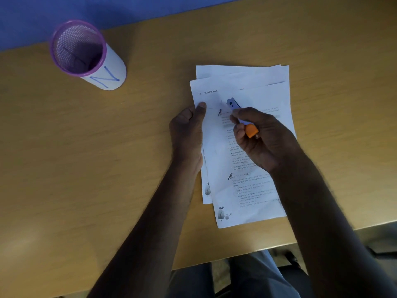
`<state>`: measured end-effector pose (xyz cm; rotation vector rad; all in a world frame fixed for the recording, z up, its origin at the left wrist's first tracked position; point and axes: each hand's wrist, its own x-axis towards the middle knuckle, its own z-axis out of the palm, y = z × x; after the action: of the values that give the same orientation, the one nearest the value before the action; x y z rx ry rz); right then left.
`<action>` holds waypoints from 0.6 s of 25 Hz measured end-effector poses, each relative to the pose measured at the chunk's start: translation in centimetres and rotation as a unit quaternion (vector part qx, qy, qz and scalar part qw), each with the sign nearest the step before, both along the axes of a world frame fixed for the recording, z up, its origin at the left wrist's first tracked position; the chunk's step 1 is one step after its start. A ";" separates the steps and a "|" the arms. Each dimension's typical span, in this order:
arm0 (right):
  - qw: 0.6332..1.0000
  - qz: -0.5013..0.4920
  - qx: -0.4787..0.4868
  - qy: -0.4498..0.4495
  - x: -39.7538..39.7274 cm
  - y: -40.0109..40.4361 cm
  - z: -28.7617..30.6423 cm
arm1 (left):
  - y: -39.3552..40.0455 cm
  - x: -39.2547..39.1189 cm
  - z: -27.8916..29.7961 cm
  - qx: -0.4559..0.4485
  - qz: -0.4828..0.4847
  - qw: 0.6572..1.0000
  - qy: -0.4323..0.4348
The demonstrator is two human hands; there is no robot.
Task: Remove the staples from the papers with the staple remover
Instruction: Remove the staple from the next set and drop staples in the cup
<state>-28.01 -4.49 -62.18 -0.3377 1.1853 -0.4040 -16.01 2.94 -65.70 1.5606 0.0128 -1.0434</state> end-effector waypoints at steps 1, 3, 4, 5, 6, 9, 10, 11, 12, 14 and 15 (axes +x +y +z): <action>0.998 0.027 -0.040 0.034 -0.1 0.0 -0.3 | 0.0 0.0 -0.1 0.002 0.002 1.000 0.000; 0.963 0.114 -0.179 0.168 -0.5 0.3 -1.0 | 0.0 0.1 -0.2 0.006 -0.003 1.000 -0.007; 0.919 0.150 -0.266 0.250 -0.7 0.5 -1.5 | 0.1 0.0 -0.1 0.009 -0.007 1.000 -0.015; 0.859 0.174 -0.357 0.323 -1.0 0.6 -2.0 | 0.1 0.0 -0.2 0.011 -0.010 1.000 -0.025; 0.796 0.186 -0.438 0.374 -1.3 0.6 -2.5 | 0.1 -0.1 -0.2 0.012 -0.009 0.999 -0.032; 0.688 0.189 -0.558 0.424 -2.3 0.4 -4.3 | 0.1 -0.2 -0.7 0.006 0.021 0.998 -0.051; 0.675 0.192 -0.569 0.430 -2.4 0.3 -4.8 | 0.2 -0.1 -0.9 0.010 0.025 0.996 -0.086; 0.662 0.197 -0.576 0.437 -2.5 0.3 -5.5 | 0.5 -0.1 -1.1 0.023 0.023 0.989 -0.143; 0.648 0.200 -0.586 0.443 -2.5 0.3 -5.8 | 0.8 -0.1 -1.2 0.037 0.016 0.977 -0.209; 0.635 0.200 -0.595 0.450 -2.6 0.4 -6.1 | 1.8 0.1 -0.7 0.049 -0.021 0.937 -0.346; 0.634 0.204 -0.591 0.455 -2.4 0.5 -5.9 | 2.3 0.4 -0.7 0.045 -0.057 0.909 -0.411</action>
<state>-30.43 -4.03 -68.04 -2.1497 1.5924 -0.5894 -15.62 5.24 -66.42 1.9987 -0.6221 -0.4027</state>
